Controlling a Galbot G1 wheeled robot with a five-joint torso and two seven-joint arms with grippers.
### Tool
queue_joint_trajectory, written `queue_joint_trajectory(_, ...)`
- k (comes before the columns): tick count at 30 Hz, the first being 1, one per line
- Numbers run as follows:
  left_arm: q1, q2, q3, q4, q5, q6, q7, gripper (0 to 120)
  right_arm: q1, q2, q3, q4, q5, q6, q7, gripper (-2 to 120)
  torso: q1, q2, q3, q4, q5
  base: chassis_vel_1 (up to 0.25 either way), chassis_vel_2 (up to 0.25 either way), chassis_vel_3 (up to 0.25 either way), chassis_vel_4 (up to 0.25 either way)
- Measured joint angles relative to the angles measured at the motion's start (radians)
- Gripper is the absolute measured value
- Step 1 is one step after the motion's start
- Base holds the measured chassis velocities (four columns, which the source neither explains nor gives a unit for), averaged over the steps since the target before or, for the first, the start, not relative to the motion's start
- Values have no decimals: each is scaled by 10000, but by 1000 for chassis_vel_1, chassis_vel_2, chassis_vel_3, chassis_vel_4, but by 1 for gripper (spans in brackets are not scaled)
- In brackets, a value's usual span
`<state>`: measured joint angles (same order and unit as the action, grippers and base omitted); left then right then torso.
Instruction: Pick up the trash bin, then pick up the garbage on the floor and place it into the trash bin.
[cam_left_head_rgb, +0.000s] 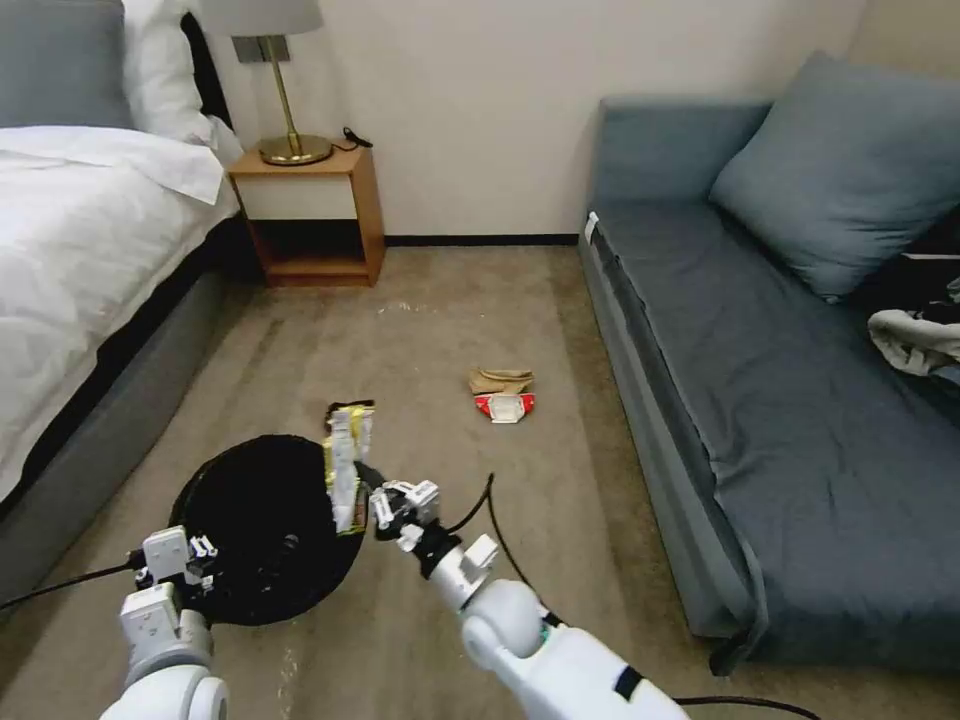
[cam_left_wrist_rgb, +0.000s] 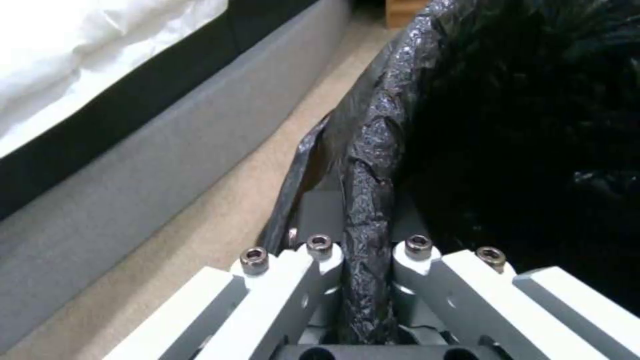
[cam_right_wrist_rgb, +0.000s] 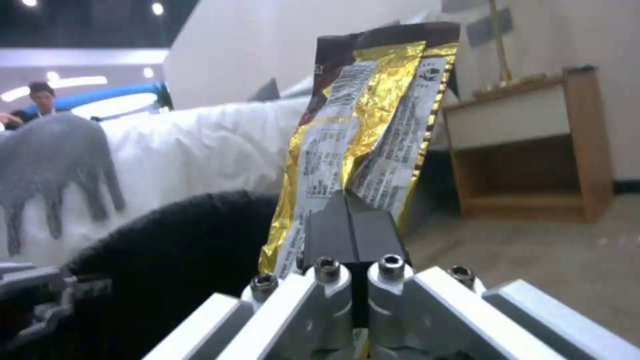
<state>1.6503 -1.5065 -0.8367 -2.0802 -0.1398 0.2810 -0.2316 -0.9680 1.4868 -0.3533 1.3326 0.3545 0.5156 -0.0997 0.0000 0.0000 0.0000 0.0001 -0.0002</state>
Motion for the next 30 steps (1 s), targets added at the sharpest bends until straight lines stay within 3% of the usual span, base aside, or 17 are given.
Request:
queue_joint_trajectory(8,46,-25,7,-107,14,2,20,4,-180,479,-344,-234,-1229,509,676,0,0,0,0,0,1,0,0,0,0)
queue_joint_trajectory(10,69,-46,7,-192,24,12,29,4,-182,548,-405,-323,-2483,478,1224,0,0,0,0,3,-5,0,0,0,0)
queue_joint_trajectory(16,144,-69,37,-350,84,24,59,4,-189,576,-591,-567,-3897,247,1563,0,0,0,-1,7,-15,0,0,0,0)
queue_joint_trajectory(23,186,-83,50,-389,130,25,68,4,-195,628,-609,-715,-4174,-2,1721,1,0,3,-2,-2,-18,0,0,0,0)
queue_joint_trajectory(30,182,-90,56,-389,143,24,73,4,-196,589,-587,-654,-3979,-135,1650,23,0,1,0,8,7,0,0,0,0)
